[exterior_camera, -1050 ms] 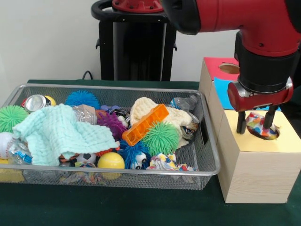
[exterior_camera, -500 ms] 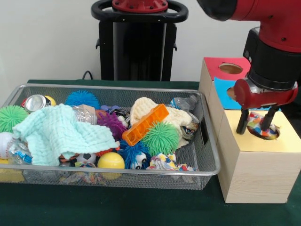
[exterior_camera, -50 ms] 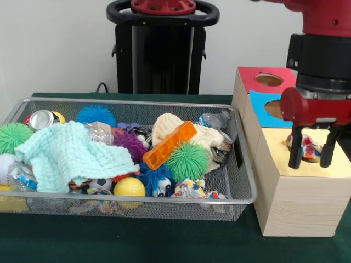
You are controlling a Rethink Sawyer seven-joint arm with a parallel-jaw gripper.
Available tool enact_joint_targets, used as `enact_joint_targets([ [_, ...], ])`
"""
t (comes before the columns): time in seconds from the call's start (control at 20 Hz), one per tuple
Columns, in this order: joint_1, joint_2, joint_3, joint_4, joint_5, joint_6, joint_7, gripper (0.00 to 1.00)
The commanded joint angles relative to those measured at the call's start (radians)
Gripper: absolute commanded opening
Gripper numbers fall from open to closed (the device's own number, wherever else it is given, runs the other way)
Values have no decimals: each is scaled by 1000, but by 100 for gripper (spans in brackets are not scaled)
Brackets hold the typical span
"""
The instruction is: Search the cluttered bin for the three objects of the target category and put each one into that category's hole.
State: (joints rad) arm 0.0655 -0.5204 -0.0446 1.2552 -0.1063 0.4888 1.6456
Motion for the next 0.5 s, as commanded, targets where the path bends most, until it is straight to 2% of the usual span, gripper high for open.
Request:
enact_joint_targets([
  [0.05, 38, -96, -88, 154, 7, -37, 283, 100],
  [0.3, 59, -54, -144, 29, 16, 167, 231, 100],
  [0.5, 47, -36, -146, -5, 14, 209, 199, 100],
])
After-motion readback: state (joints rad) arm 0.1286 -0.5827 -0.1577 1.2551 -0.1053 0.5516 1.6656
